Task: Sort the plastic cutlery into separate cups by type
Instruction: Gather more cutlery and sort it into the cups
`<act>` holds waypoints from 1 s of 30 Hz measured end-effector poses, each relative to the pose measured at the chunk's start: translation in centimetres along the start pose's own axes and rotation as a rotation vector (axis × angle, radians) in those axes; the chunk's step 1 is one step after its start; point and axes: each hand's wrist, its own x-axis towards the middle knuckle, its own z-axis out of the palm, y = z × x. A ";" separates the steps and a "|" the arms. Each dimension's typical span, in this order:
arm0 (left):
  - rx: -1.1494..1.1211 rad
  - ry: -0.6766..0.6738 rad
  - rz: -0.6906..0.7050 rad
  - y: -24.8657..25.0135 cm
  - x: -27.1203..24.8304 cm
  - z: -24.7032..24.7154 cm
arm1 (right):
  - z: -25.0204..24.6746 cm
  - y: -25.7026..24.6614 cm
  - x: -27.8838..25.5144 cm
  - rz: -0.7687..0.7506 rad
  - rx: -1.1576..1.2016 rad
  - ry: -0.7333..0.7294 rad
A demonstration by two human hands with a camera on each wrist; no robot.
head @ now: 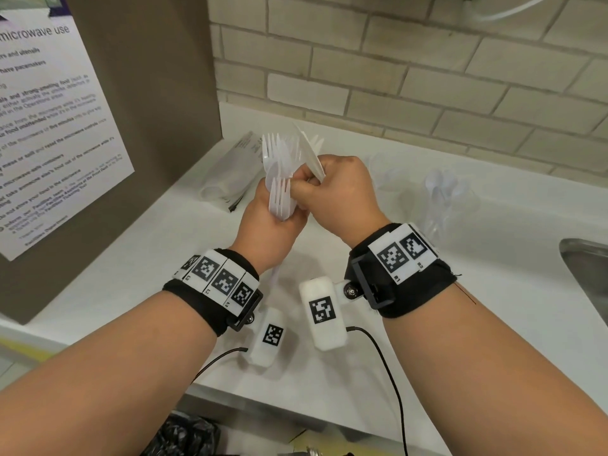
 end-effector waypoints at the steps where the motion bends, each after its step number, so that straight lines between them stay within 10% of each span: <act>1: -0.019 0.003 0.000 0.1 -0.1 0.0 | 0.1 0.0 -0.1 0.001 0.025 0.025; 21: -0.003 -0.046 -0.198 -1.3 -1.1 -0.2 | -3.1 -2.2 2.8 -0.224 0.437 0.549; 30: -0.757 -0.216 -0.439 -1.3 -1.0 -3.9 | -5.5 0.3 7.9 0.063 0.809 0.514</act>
